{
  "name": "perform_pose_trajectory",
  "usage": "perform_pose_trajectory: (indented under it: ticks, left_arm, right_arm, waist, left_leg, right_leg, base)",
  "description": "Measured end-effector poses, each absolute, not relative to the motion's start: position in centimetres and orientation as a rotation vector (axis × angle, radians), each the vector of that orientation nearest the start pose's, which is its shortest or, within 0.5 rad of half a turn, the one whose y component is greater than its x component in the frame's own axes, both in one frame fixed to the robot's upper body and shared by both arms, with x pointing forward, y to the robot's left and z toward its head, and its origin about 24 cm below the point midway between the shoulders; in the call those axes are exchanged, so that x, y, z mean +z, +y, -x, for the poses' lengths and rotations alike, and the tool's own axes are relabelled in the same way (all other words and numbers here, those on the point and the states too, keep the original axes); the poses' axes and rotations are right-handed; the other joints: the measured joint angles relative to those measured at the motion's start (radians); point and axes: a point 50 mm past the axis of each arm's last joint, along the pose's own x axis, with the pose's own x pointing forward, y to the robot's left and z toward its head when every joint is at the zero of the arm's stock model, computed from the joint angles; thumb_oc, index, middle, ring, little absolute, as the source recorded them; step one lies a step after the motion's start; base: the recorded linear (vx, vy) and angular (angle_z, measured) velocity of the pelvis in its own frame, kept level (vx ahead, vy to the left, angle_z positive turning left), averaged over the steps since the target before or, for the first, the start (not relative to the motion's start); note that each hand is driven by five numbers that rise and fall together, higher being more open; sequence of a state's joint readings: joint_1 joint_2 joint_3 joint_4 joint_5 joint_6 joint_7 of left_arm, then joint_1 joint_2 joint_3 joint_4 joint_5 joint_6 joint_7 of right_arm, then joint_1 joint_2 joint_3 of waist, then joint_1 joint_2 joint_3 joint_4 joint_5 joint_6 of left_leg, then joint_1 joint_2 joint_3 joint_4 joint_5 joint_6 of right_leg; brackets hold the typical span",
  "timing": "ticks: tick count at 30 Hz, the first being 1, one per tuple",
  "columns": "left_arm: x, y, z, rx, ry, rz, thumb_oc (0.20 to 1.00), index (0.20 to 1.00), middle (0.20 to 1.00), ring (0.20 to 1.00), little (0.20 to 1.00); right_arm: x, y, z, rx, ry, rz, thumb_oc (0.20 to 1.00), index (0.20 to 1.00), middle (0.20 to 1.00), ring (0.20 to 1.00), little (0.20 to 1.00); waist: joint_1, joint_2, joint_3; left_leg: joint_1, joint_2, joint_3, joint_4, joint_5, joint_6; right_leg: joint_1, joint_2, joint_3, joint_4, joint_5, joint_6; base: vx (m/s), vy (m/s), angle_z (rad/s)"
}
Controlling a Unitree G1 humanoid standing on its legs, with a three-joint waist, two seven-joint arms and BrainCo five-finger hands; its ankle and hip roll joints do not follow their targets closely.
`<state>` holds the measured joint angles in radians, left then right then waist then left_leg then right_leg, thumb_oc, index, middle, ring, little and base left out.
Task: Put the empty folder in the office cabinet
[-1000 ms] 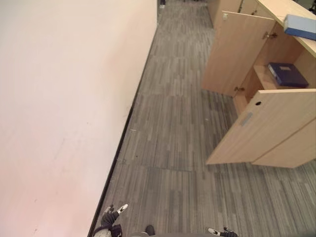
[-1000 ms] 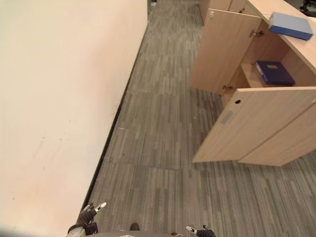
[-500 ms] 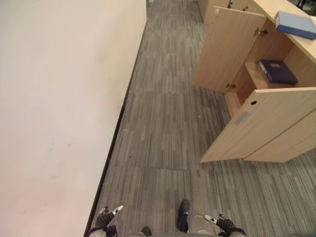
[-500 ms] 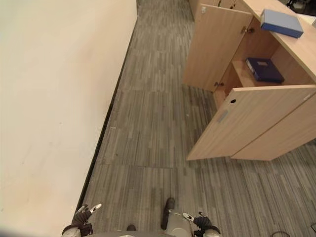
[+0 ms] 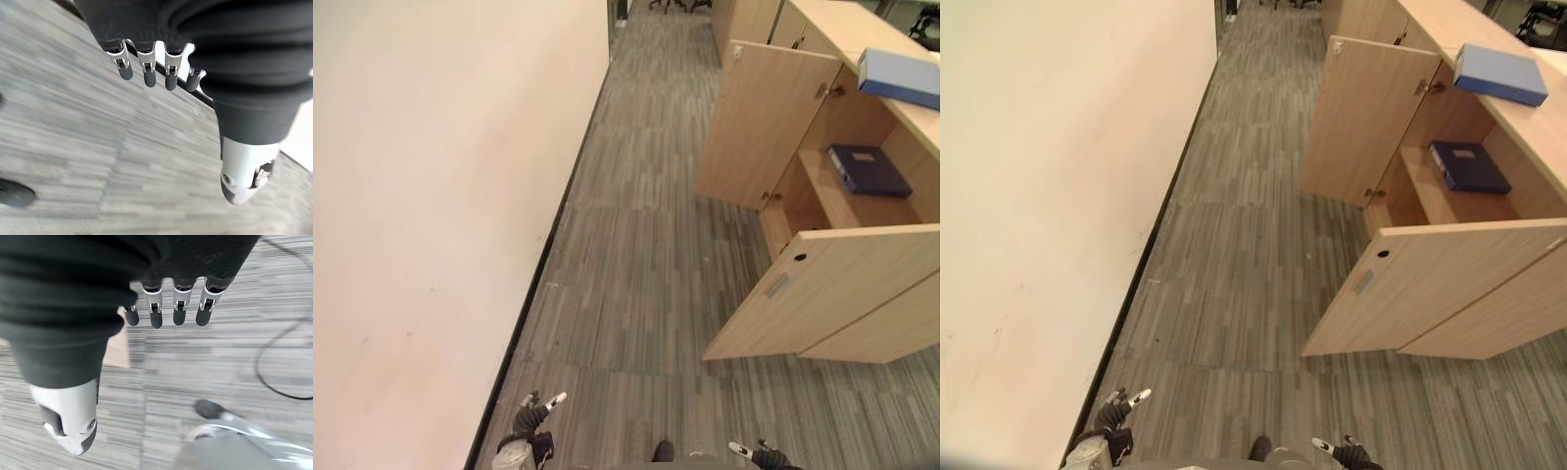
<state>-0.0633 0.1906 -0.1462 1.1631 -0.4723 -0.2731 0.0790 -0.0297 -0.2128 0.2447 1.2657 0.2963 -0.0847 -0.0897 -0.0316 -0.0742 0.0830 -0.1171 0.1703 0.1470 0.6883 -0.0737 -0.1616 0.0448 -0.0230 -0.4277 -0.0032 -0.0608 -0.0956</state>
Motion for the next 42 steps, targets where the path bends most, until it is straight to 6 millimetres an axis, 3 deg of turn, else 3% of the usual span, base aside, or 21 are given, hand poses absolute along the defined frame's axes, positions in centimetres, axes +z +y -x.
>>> perform_pose_trajectory:
  ticks: [2,4,5,6,8,10,12,14,15,19,21,24,28,29,30,31,32,34,36,38,42]
  left_arm:
    - [-13.4,21.7,-16.1,0.299,0.776,0.087,1.000,1.000,1.000,1.000,1.000]
    - [-13.2,21.5,-16.2,0.303,0.754,0.113,1.000,1.000,1.000,1.000,1.000]
    - [-13.4,21.6,-15.5,0.320,0.763,0.127,1.000,1.000,1.000,1.000,1.000]
    - [-14.2,22.4,-13.1,0.392,0.820,0.140,1.000,1.000,1.000,1.000,1.000]
    - [-14.6,22.9,-11.3,0.459,0.854,0.172,1.000,1.000,1.000,1.000,1.000]
    - [-14.8,22.9,-10.9,0.484,0.867,0.186,1.000,1.000,1.000,1.000,1.000]
    - [-15.2,23.1,-9.9,0.528,0.899,0.200,1.000,1.000,1.000,1.000,1.000]
    - [-15.7,21.6,-8.8,0.526,0.937,0.232,1.000,1.000,1.000,1.000,1.000]
    - [-15.8,21.7,-8.5,0.534,0.948,0.226,1.000,1.000,1.000,1.000,1.000]
    - [-14.9,22.9,-11.1,0.532,0.863,0.208,1.000,1.000,1.000,1.000,1.000]
    - [-14.5,22.9,-11.9,0.523,0.830,0.213,1.000,1.000,1.000,1.000,1.000]
    - [-14.6,22.5,-12.0,0.519,0.836,0.222,1.000,1.000,1.000,1.000,1.000]
    - [-15.0,22.2,-11.3,0.514,0.863,0.217,1.000,1.000,1.000,1.000,1.000]
    - [-15.2,22.2,-10.8,0.510,0.887,0.208,1.000,1.000,1.000,1.000,1.000]
    - [-15.4,21.8,-10.6,0.484,0.916,0.195,1.000,1.000,1.000,1.000,1.000]
    - [-15.5,21.6,-10.5,0.476,0.921,0.195,1.000,1.000,1.000,1.000,1.000]
    - [-15.5,21.5,-10.3,0.469,0.926,0.187,1.000,1.000,1.000,1.000,1.000]
    - [-15.4,21.8,-10.5,0.460,0.922,0.170,1.000,1.000,1.000,1.000,1.000]
    - [-15.6,22.0,-9.9,0.449,0.948,0.141,1.000,1.000,1.000,1.000,1.000]
    - [-15.8,22.9,-8.8,0.456,0.998,0.098,1.000,1.000,1.000,1.000,1.000]
    - [-15.8,24.0,-8.1,0.470,1.031,0.060,1.000,1.000,1.000,1.000,1.000]
  right_arm:
    - [-15.2,-21.4,-14.4,-0.147,1.112,0.193,1.000,1.000,1.000,1.000,1.000]
    - [-13.4,-20.2,-18.8,-0.131,0.925,0.167,1.000,1.000,1.000,1.000,1.000]
    - [-13.2,-20.2,-19.1,-0.140,0.906,0.161,1.000,1.000,1.000,1.000,1.000]
    - [-14.2,-19.1,-17.3,-0.131,0.966,0.138,1.000,1.000,1.000,1.000,1.000]
    - [-15.1,-19.6,-15.1,-0.169,1.047,0.130,1.000,1.000,1.000,1.000,1.000]
    - [-15.8,-21.0,-12.7,-0.222,1.132,0.150,1.000,1.000,1.000,1.000,1.000]
    - [-16.4,-22.5,-9.6,-0.275,1.217,0.174,1.000,1.000,1.000,1.000,1.000]
    - [-16.1,-25.5,-7.2,-0.345,1.270,0.222,1.000,1.000,1.000,1.000,1.000]
    - [-16.2,-25.3,-6.9,-0.348,1.284,0.216,1.000,1.000,1.000,1.000,1.000]
    - [-16.7,-23.4,-7.2,-0.320,1.293,0.173,1.000,1.000,1.000,1.000,1.000]
    - [-16.6,-23.5,-7.5,-0.345,1.282,0.148,1.000,1.000,1.000,1.000,1.000]
    - [-16.4,-23.6,-8.4,-0.370,1.256,0.120,1.000,1.000,1.000,1.000,1.000]
    - [-16.5,-24.3,-6.8,-0.453,1.280,0.050,1.000,1.000,1.000,1.000,1.000]
    - [-16.6,-24.6,-6.0,-0.470,1.306,0.053,1.000,1.000,1.000,1.000,1.000]
    - [-16.4,-25.6,-5.3,-0.495,1.337,0.074,1.000,1.000,1.000,1.000,1.000]
    - [-16.2,-26.2,-5.2,-0.504,1.339,0.091,1.000,1.000,1.000,1.000,1.000]
    - [-16.1,-26.9,-5.0,-0.518,1.341,0.106,1.000,1.000,1.000,1.000,1.000]
    - [-16.2,-26.4,-5.0,-0.503,1.343,0.102,1.000,1.000,1.000,1.000,1.000]
    - [-16.5,-24.8,-6.2,-0.414,1.330,0.122,1.000,1.000,1.000,1.000,1.000]
    - [-16.3,-23.9,-8.4,-0.315,1.242,0.159,1.000,1.000,1.000,1.000,1.000]
    - [-15.9,-22.0,-11.5,-0.221,1.155,0.152,1.000,1.000,1.000,1.000,1.000]
  waist:
    - [0.042,-0.032,0.017]
    - [0.049,-0.032,0.024]
    - [0.065,-0.038,0.017]
    - [0.101,-0.035,0.021]
    - [0.111,-0.009,0.019]
    - [0.112,0.018,0.043]
    - [0.104,0.015,0.045]
    - [0.086,0.106,0.019]
    - [0.091,0.099,0.014]
    - [0.088,0.050,0.009]
    - [0.094,0.035,0.005]
    - [0.100,0.035,0.031]
    - [0.094,0.059,0.030]
    - [0.090,0.041,0.018]
    - [0.093,0.033,0.014]
    - [0.096,0.046,0.009]
    - [0.086,0.056,-0.005]
    - [0.085,0.049,-0.009]
    - [0.094,0.057,-0.015]
    - [0.092,0.058,-0.031]
    - [0.097,0.077,-0.011]
  left_leg:
    - [-0.060,0.000,0.043,-0.028,-0.058,0.074]
    - [-0.131,0.003,0.065,-0.127,-0.058,0.086]
    - [-0.140,-0.005,0.066,-0.240,-0.040,0.082]
    - [-0.148,0.007,0.051,-0.453,0.072,0.082]
    - [-0.145,0.030,-0.023,-0.635,0.147,0.038]
    - [-0.150,0.070,-0.049,-0.703,0.183,0.059]
    - [-0.126,0.072,-0.045,-0.707,0.187,0.087]
    - [-0.064,0.065,-0.058,-0.693,0.165,0.207]
    - [-0.057,0.057,-0.046,-0.685,0.262,0.159]
    - [-0.048,-0.015,-0.046,-0.727,0.300,0.118]
    - [-0.060,-0.041,-0.034,-0.713,0.282,0.120]
    - [-0.115,-0.053,-0.017,-0.585,0.216,0.102]
    - [-0.112,-0.064,-0.032,-0.546,0.153,0.146]
    - [-0.109,-0.079,-0.019,-0.530,0.145,0.146]
    - [-0.116,-0.128,-0.004,-0.445,0.094,0.197]
    - [-0.119,-0.131,-0.010,-0.454,0.064,0.191]
    - [-0.092,-0.172,-0.008,-0.477,0.054,0.184]
    - [-0.050,-0.219,0.007,-0.506,0.063,0.206]
    - [0.035,-0.266,0.036,-0.589,0.047,0.236]
    - [0.109,-0.302,0.045,-0.679,0.059,0.280]
    - [0.171,-0.289,0.072,-0.744,0.077,0.276]
  right_leg:
    - [0.013,-0.004,0.020,-0.020,0.019,0.009]
    - [0.050,-0.002,0.006,-0.031,0.009,-0.006]
    - [0.069,0.000,-0.002,-0.043,-0.001,0.001]
    - [0.130,0.000,-0.001,-0.044,-0.030,0.022]
    - [0.149,0.005,0.023,-0.043,-0.047,0.044]
    - [0.179,-0.006,0.037,-0.038,-0.051,0.053]
    - [0.216,-0.052,0.054,-0.027,-0.064,0.079]
    - [0.248,-0.047,0.085,0.020,-0.115,0.159]
    - [0.253,-0.079,0.097,0.040,-0.142,0.192]
    - [0.226,-0.096,0.116,0.017,-0.173,0.172]
    - [0.241,-0.131,0.110,0.000,-0.148,0.219]
    - [0.250,-0.170,0.093,0.009,-0.143,0.221]
    - [0.210,-0.186,0.077,0.154,-0.133,0.203]
    - [0.193,-0.211,0.064,0.188,-0.138,0.191]
    - [0.158,-0.273,0.051,0.266,-0.149,0.173]
    - [0.149,-0.281,0.054,0.299,-0.151,0.172]
    - [0.117,-0.340,0.056,0.369,-0.138,0.158]
    - [0.092,-0.393,0.060,0.437,-0.100,0.160]
    - [0.047,-0.489,0.027,0.575,-0.025,0.148]
    - [-0.026,-0.540,0.045,0.682,0.062,0.186]
    - [-0.171,-0.488,0.027,0.746,-0.037,0.243]
  base:
    - [0.08,-0.015,-0.26]
    - [0.13,-0.006,0.13]
    - [0.23,0.065,0.15]
    - [0.23,0.067,-0.06]
    - [0.20,0.088,-0.30]
    - [0.14,0.110,-0.21]
    - [0.17,0.210,-0.31]
    - [0.23,0.236,-0.35]
    - [0.25,0.194,-0.31]
    - [0.21,0.264,0.11]
    - [0.33,0.417,0.21]
    - [0.23,0.318,0.06]
    - [0.36,0.642,0.22]
    - [0.23,0.568,0.05]
    - [0.30,0.574,-0.18]
    - [0.29,0.559,-0.18]
    - [0.31,0.547,-0.12]
    - [0.26,0.493,-0.11]
    - [0.24,0.354,-0.32]
    - [0.21,0.223,-0.33]
    - [0.15,0.089,-0.22]
